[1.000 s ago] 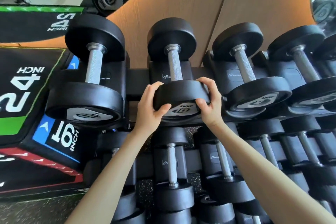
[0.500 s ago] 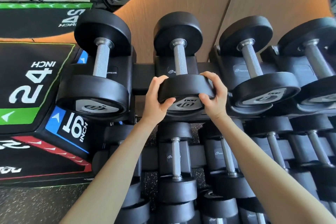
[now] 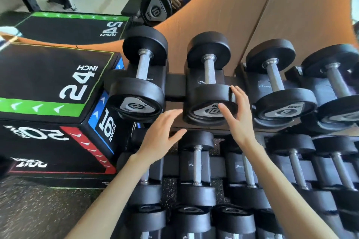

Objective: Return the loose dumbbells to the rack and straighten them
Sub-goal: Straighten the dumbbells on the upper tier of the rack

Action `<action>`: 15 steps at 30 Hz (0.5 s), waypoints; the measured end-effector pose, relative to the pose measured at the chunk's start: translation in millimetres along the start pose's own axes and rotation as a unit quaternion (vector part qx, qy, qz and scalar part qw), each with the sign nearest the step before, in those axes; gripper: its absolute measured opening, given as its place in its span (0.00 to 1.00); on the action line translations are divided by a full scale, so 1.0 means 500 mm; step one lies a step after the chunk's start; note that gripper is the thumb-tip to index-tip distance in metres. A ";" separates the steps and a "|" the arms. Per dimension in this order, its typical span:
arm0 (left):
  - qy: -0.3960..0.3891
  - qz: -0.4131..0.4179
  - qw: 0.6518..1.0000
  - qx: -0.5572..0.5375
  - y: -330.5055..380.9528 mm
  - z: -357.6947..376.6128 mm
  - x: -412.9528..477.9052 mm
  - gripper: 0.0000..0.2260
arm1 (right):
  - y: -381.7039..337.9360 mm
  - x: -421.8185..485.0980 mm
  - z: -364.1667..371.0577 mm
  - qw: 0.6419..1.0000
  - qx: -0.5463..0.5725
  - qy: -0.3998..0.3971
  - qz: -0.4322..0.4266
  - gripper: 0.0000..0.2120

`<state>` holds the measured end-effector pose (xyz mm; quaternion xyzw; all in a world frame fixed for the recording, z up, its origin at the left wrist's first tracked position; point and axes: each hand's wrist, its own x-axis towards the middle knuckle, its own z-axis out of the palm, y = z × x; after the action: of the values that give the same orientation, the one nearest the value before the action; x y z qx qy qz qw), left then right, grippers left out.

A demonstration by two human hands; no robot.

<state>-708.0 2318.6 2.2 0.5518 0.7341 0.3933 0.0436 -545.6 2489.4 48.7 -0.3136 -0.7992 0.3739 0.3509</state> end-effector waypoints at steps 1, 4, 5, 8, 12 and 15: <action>0.003 0.003 1.000 0.017 -0.008 -0.018 -0.017 0.25 | -0.010 -0.013 0.007 1.000 -0.001 0.013 -0.003 0.29; 0.031 0.009 0.999 0.041 -0.040 -0.078 -0.051 0.24 | -0.035 -0.056 0.034 0.997 0.006 0.064 -0.043 0.24; 0.042 0.014 0.998 0.045 -0.053 -0.098 -0.058 0.24 | -0.043 -0.070 0.045 0.995 0.002 0.074 -0.060 0.23; 0.075 0.034 0.995 0.047 -0.095 -0.157 -0.068 0.22 | -0.074 -0.098 0.091 0.991 -0.041 0.066 -0.105 0.21; 0.106 0.044 0.993 0.029 -0.158 -0.229 -0.063 0.21 | -0.136 -0.103 0.169 0.996 -0.042 0.026 -0.080 0.22; 0.105 0.061 0.992 0.026 -0.205 -0.270 -0.047 0.21 | -0.179 -0.084 0.223 0.995 -0.046 -0.006 -0.086 0.23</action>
<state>-845.5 2219.1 22.1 0.5524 0.7094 0.4317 -0.0718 -632.5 2368.2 55.5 -0.2575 -0.8418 0.3072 0.3616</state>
